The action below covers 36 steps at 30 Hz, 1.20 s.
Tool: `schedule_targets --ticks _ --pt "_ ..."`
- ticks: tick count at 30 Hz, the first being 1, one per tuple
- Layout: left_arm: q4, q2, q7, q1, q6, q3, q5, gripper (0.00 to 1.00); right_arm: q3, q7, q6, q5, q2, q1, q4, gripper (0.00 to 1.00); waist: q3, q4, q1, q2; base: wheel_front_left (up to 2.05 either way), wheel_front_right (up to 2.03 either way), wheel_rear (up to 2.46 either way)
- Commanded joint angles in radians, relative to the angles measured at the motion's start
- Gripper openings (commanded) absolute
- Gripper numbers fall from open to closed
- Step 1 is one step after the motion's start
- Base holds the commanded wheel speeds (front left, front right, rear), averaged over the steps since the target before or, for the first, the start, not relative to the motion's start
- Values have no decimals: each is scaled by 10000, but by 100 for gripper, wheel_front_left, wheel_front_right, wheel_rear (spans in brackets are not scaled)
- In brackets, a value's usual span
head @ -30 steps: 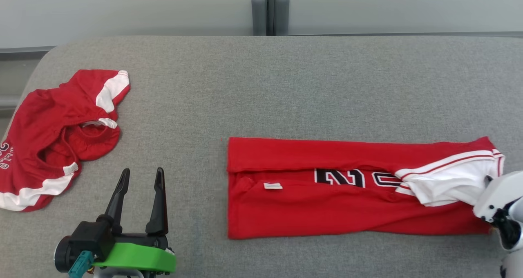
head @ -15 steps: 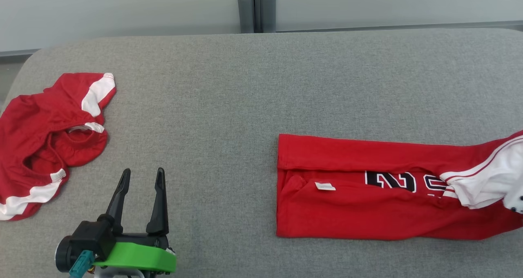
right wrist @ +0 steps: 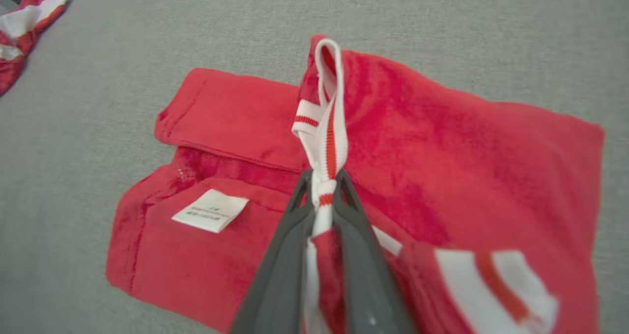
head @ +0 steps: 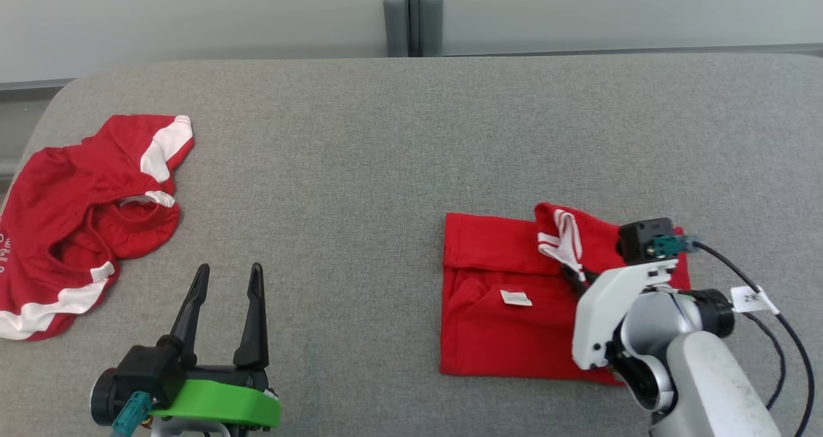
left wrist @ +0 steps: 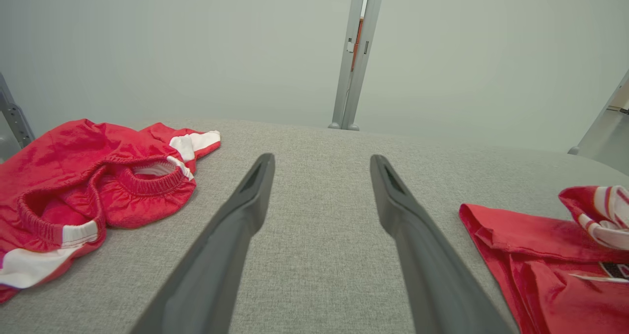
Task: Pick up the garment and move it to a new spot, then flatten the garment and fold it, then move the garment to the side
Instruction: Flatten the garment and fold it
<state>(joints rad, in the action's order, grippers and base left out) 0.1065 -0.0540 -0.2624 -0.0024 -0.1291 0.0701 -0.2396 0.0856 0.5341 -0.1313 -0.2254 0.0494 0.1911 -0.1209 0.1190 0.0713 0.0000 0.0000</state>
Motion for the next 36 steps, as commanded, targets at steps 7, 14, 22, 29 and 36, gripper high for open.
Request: schedule_targets --ticks 7,14,22,29,36 --pt "51 -44 -30 -193 -19 246 -25 100 1819 -589 11 -1036 26 1023 -1153 0 35 312 0 0 0 0 0" --pt "48 -12 -31 -114 -19 309 -99 100 2541 -927 10 -1284 17 1317 -1956 0 30 573 0 0 0 0 0" --pt "56 7 -30 -75 -19 333 -101 100 2670 -1384 10 -1355 20 1742 -2655 0 44 642 0 0 0 0 0" --pt "85 18 -30 -41 -18 367 -109 100 3182 -1591 10 -2057 24 1760 -2658 100 -17 649 0 0 0 0 0" --pt "32 22 -31 134 -9 201 -46 100 2188 -3631 10 -2346 40 1585 -1617 100 -203 362 0 0 0 0 0"
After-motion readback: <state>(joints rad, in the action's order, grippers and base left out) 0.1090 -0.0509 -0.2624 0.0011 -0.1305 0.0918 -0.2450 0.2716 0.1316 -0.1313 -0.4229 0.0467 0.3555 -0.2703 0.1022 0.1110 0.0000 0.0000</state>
